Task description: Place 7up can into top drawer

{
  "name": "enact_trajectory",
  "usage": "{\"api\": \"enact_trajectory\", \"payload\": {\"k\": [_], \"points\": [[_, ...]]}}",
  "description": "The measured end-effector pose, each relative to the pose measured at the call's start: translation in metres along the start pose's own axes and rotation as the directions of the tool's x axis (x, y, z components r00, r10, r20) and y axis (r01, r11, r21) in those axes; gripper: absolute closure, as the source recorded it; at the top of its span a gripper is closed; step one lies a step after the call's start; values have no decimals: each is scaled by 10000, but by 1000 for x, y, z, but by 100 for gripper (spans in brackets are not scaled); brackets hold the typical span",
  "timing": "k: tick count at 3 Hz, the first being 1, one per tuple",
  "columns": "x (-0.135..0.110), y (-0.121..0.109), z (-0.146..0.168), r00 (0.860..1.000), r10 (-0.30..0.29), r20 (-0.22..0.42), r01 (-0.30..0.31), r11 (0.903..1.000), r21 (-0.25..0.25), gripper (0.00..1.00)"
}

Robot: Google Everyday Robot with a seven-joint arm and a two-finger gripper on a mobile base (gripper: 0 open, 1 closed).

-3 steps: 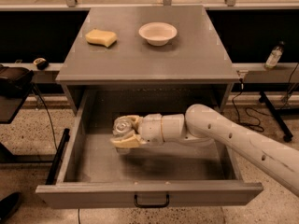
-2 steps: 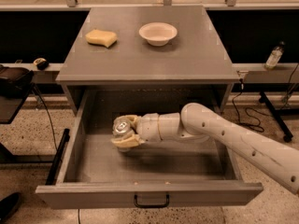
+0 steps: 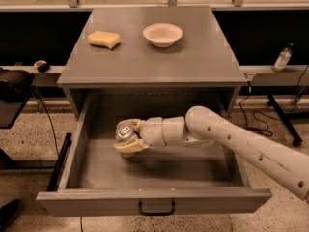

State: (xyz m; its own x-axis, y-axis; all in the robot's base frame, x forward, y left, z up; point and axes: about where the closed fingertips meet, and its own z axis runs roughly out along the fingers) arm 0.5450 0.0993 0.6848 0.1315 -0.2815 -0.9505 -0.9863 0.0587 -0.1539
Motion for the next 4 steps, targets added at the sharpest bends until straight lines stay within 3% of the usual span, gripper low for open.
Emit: {"api": "enact_trajectory", "payload": {"k": [2,3,4], "points": [[0,0,0,10000,0,0,0,10000,-1,15],[0,0,0,10000,0,1,0,10000,-1,0],[-8,3,-12,9998,176,75,-175,9997,-141,0]]}}
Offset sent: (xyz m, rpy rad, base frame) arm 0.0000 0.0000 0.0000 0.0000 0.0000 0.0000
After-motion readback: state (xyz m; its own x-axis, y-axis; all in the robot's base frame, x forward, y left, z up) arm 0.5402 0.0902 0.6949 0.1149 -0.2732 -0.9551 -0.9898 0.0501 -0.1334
